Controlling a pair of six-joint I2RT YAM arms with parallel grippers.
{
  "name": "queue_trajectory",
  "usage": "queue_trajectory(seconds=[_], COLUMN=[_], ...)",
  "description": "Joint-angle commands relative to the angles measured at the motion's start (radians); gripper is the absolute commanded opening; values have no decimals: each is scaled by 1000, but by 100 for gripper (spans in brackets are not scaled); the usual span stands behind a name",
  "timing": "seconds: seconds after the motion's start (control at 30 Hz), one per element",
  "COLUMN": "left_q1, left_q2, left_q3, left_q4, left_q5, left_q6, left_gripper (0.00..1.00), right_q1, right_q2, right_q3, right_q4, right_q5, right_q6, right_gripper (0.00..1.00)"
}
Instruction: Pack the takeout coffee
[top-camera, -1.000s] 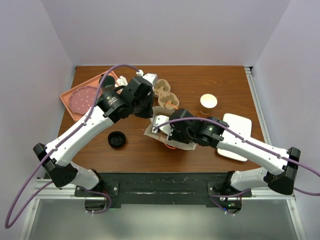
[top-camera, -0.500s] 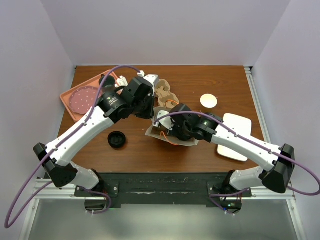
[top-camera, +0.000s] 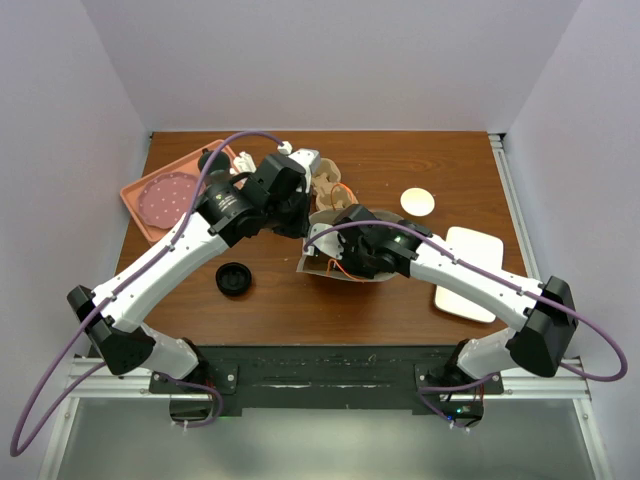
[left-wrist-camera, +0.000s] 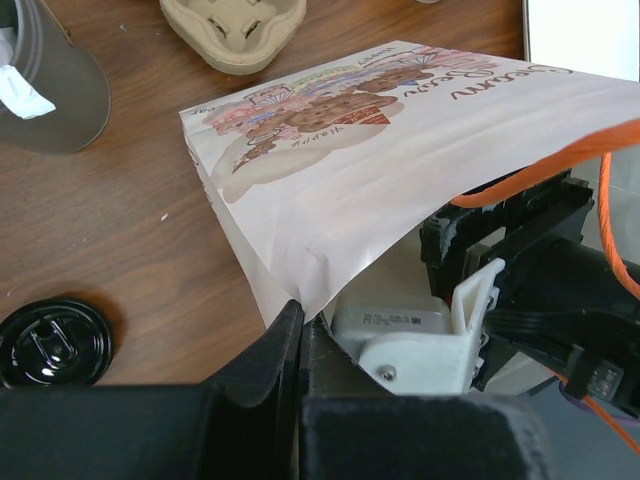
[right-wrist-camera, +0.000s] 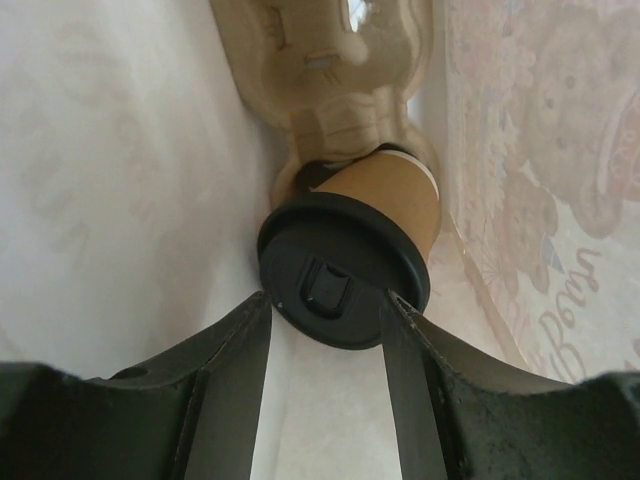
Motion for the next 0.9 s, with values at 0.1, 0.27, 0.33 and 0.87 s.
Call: queue_trajectory(seconds=[0.1, 0.27, 0.33, 0.87], left_q1=[2, 2, 2, 4], left_q2=[-29, -32, -36, -51], left_q3=[-31, -35, -38, -77], left_q4=[57, 65, 64, 30], left_q5=[60, 69, 63, -39], left_q6=[50, 65, 74, 53], left_gripper=[0, 0, 0, 0], right_q1=[-11, -13, -13, -14], right_q2=[21, 54, 67, -84], right_q3=[37, 57, 67, 120], right_q4=[1, -3, -5, -26], right_q5=[-37, -54, -52, -31], right_q6=[-119, -144, -147, -197], right_gripper=[49, 35, 25, 0])
